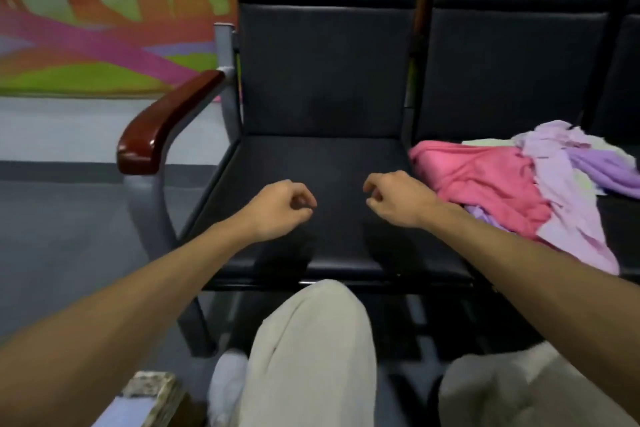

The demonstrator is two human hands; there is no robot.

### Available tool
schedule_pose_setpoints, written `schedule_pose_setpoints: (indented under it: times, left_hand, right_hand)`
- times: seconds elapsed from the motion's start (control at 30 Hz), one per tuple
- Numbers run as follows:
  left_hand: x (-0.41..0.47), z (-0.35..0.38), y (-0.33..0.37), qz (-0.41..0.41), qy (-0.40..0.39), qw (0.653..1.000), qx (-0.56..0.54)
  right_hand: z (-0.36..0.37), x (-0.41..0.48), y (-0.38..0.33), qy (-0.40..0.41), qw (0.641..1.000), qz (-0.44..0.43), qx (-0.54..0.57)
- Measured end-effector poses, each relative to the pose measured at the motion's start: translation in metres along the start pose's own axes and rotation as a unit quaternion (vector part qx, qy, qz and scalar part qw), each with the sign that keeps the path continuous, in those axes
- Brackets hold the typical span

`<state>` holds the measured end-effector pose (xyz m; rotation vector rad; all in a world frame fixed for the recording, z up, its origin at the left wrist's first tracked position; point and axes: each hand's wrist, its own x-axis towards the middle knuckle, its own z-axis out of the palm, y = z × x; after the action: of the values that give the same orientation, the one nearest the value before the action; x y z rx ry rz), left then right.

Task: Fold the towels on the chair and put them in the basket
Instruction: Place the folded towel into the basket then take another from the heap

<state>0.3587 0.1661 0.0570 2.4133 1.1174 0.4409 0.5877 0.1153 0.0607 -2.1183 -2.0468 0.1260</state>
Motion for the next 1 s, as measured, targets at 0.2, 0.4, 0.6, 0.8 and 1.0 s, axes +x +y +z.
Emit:
schedule_pose_setpoints:
  times: [0.2, 0.4, 0.6, 0.8, 1.0]
  left_hand:
    - [0.096, 0.060, 0.083, 0.048, -0.064, 0.995, -0.061]
    - [0.176, 0.133, 0.141, 0.050, -0.104, 0.989, -0.090]
    - [0.236, 0.194, 0.169, -0.017, -0.126, 0.990, -0.066]
    - [0.250, 0.221, 0.170, -0.112, -0.026, 0.991, -0.069]
    - [0.248, 0.173, 0.191, -0.036, 0.049, 0.986, -0.155]
  right_hand:
    - [-0.019, -0.018, 0.131, 0.089, 0.979, 0.175, 0.049]
    - [-0.013, -0.031, 0.233, 0.116, 0.945, 0.291, 0.091]
    - [0.015, -0.033, 0.271, 0.111, 0.943, 0.298, 0.101]
    - [0.015, -0.029, 0.272, 0.200, 0.924, 0.306, 0.112]
    - [-0.018, -0.026, 0.257, 0.305, 0.832, 0.349, 0.306]
